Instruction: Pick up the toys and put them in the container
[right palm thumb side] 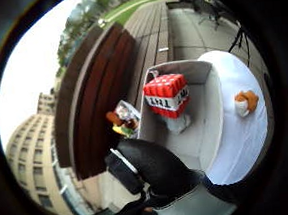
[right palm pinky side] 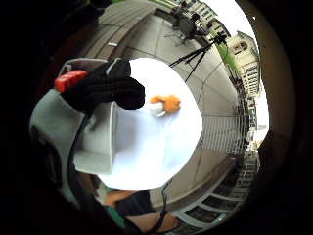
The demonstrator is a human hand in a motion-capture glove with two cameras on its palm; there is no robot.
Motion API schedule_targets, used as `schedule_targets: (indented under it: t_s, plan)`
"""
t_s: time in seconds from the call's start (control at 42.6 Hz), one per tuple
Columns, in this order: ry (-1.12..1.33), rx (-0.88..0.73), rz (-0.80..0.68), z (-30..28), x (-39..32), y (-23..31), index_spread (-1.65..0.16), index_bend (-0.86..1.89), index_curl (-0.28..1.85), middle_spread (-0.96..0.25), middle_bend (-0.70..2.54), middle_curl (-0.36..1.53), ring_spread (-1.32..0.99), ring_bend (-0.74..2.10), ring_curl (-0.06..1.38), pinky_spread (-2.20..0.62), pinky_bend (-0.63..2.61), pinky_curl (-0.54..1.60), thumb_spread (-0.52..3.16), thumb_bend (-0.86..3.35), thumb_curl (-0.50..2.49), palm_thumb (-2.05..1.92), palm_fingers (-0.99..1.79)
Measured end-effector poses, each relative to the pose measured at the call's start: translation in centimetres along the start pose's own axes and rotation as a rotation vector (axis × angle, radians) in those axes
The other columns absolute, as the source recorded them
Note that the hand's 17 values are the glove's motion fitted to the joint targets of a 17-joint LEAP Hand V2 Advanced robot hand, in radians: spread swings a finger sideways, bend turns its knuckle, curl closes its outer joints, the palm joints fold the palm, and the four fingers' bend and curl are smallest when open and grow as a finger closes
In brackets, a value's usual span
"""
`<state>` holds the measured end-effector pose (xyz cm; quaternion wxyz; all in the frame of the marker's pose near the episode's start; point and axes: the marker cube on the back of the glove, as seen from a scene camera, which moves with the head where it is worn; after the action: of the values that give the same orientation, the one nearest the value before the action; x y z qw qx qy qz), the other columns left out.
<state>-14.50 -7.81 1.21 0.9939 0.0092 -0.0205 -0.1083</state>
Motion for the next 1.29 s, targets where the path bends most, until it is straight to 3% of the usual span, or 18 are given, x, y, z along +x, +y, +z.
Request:
schedule_targets:
  t_s: [0.188,0.329,0.681,1.104,1.292]
  plan:
    - [0.02,-0.001,0.082,-1.1,4.4,0.9,-0.32,0.13,0.16,-0.09,0.24,0.5,-0.08,0.63,0.3,-0.05,1.43,0.46,0.9,-0.13,0.42,-0.16,-0.13]
    - [0.029,0.006,0.159,0.0,11.5,-0.6,-0.32,0.13,0.17,-0.06,0.2,0.48,-0.04,0.55,0.27,-0.01,1.39,0.43,0.9,-0.12,0.36,-0.15,-0.14]
    - [0.026,-0.135,0.275,10.9,23.6,-2.8,-0.32,0.09,0.17,-0.03,0.14,0.41,0.0,0.41,0.25,0.05,1.38,0.39,0.87,-0.11,0.26,-0.14,-0.2]
    - [0.017,-0.456,0.363,26.6,25.5,-1.2,-0.3,0.01,0.09,0.0,0.12,0.32,0.03,0.36,0.26,0.06,1.5,0.4,0.83,-0.1,0.22,-0.13,-0.3]
    - [-0.094,-0.641,0.338,29.6,24.0,1.3,-0.29,0.02,0.06,0.03,0.13,0.29,0.02,0.64,0.34,-0.05,1.55,0.4,0.98,0.02,0.24,0.07,-0.09]
